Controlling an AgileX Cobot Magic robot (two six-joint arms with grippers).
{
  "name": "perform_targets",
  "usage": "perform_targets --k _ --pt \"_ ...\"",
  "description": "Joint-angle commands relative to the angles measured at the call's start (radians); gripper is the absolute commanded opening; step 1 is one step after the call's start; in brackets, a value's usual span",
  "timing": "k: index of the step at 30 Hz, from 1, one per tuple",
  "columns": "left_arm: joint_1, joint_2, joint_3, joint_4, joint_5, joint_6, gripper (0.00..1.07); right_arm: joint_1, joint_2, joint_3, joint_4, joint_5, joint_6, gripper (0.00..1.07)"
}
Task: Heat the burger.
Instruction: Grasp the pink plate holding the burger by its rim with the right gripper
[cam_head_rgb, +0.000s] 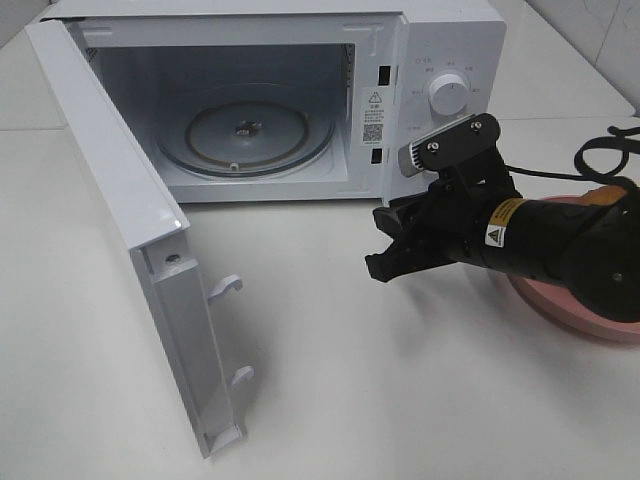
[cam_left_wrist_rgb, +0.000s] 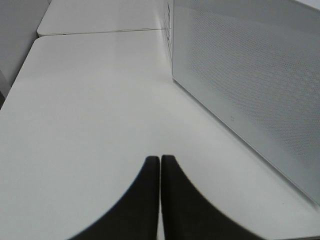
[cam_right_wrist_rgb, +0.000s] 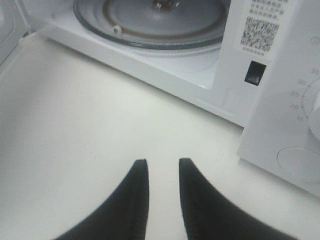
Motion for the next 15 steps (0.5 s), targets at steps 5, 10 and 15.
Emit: perform_targets --k 5,10,15 --pt "-0.005 -0.019 0.003 -0.003 -0.010 0.000 0.00 -0.005 -0.095 -0.007 -0.088 0.148 -0.005 0.22" --pt "-0.005 -0.019 0.003 -0.003 -0.010 0.000 0.00 -0.005 -0.144 -0.034 -0.090 0.301 -0.005 0.23" --pt "-0.005 -0.019 0.003 -0.003 -0.010 0.000 0.00 -0.005 -0.201 -0.078 -0.090 0.522 -0.005 0.23"
